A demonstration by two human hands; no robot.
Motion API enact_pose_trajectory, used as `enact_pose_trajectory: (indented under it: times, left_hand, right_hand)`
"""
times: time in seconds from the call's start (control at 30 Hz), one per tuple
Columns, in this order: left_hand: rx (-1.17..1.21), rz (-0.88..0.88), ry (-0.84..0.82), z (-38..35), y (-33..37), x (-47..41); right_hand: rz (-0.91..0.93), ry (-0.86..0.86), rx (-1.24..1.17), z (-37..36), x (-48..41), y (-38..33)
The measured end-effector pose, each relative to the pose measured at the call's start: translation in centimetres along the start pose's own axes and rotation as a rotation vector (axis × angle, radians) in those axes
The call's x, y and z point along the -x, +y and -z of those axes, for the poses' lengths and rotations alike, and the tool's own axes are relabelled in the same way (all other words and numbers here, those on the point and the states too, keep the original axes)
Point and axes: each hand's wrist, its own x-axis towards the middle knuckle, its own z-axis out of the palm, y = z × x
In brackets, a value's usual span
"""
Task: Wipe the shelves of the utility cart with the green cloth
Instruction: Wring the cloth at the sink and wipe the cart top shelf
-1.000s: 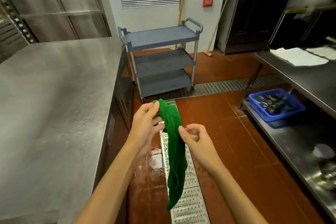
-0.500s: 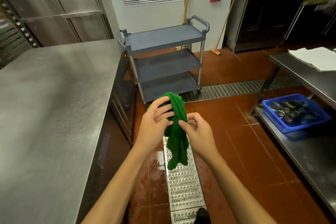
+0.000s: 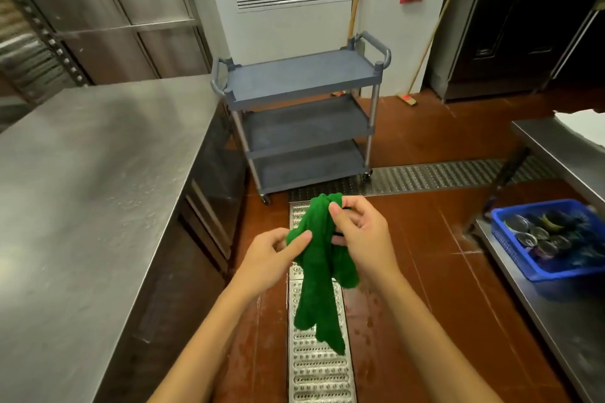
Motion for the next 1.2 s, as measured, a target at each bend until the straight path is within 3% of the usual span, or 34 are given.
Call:
enact_pose_trajectory:
  times: [0.13,0.53,0.77,0.97,1.1,1.2]
  left_hand:
    - [0.018,-0.102,0.160,-0.5,0.5,-2.9]
    - [0.289,-0.032,0.228,4.0,0.7,-15.5]
    - [0.357,-0.105,0.300,8.5,2.2,-24.0]
    - [0.297,-0.141,0.291,12.6,2.7,-31.0]
    - [0.278,-0.139,0.228,14.7,3.0,-34.8]
    - [0.216,-0.105,0.124,15.9,2.8,-37.6]
  right_hand:
    - [-0.024,0.008,0.057,1.8,-2.4,0.6]
    - [-0.015,0.277,0.256,7.5,-13.8,1.7]
    - [-0.024,0.402,0.323,7.4,-22.9,1.1]
    - [-0.066,0.199,0.335,5.7,-30.2,0.4]
    - [-0.069,-0.012,0.633,4.5,-34.5,-0.2]
    - [-0.041,-0.033,0.773,3.3,-38.4,-0.1]
